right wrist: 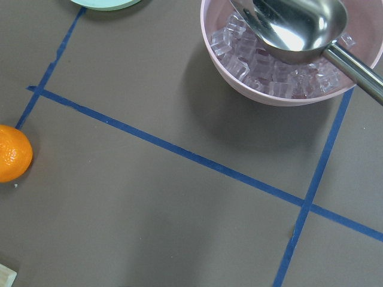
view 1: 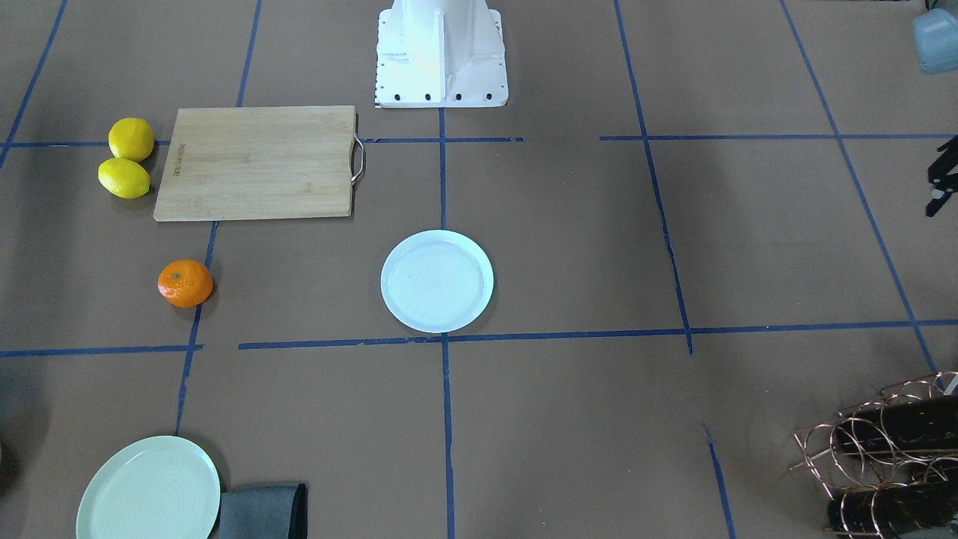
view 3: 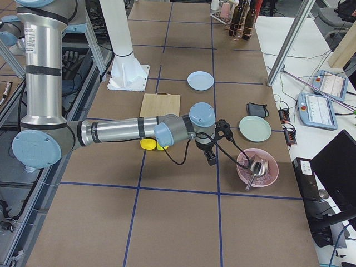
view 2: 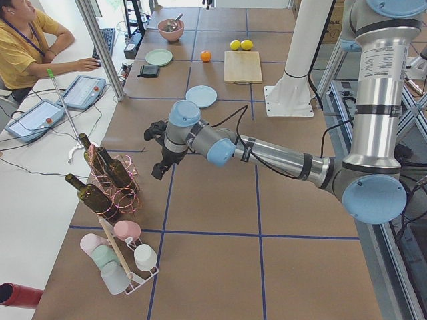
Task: Pick orange to plate
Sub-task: 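Withdraw the left arm away from the plate, then move the right gripper above the orange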
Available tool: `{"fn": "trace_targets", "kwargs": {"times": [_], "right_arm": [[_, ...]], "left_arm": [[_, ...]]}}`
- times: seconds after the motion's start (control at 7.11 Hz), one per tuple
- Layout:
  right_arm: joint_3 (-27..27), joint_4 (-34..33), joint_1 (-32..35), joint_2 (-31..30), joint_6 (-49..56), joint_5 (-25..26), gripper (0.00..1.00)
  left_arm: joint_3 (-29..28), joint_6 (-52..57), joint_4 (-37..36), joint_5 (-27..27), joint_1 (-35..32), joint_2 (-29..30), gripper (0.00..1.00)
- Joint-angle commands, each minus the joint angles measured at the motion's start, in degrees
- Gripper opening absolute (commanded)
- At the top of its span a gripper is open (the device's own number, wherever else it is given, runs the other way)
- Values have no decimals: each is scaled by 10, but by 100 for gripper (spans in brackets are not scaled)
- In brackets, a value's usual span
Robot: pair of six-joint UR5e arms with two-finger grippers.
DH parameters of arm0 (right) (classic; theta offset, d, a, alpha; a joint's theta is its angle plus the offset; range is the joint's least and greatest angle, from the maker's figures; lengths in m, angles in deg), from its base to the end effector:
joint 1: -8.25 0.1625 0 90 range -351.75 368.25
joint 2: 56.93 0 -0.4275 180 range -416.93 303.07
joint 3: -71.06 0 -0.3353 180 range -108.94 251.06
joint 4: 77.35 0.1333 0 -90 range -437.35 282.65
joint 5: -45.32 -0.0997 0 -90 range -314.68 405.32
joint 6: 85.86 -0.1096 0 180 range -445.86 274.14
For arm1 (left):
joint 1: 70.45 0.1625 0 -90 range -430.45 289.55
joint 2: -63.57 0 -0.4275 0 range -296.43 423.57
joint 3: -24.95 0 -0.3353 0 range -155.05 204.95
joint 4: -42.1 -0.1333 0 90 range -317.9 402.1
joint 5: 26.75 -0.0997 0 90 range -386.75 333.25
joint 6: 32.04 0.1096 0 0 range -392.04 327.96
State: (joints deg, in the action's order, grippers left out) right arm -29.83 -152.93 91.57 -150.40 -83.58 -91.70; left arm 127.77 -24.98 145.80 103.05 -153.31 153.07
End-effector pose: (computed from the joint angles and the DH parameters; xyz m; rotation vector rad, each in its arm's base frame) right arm 0.0031 -0.4302 0.5782 0.3291 -0.8262 -0.3023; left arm -0.0067 -0.4547 0.5504 0.4376 0.6867 0.3917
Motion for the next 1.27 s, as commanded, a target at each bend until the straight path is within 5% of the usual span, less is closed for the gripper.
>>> {"fn": "trace_targets", "kwargs": {"times": [0.0,0.56,0.99,1.13], "right_arm": [[0,0,0,-1,0,0,100],[-14,-1,0,-1,-24,-2,100],[-49,1,-113,62,-208,19,100],[-54,1,-173,93,-234,67,100]], "left_arm": [[-64,75,-77,11,-39,-26,100],[-57,70,-141,54,-120,-59,100],[-65,70,-143,55,-120,-57,100],[-58,70,-143,55,-121,-57,100]]}}
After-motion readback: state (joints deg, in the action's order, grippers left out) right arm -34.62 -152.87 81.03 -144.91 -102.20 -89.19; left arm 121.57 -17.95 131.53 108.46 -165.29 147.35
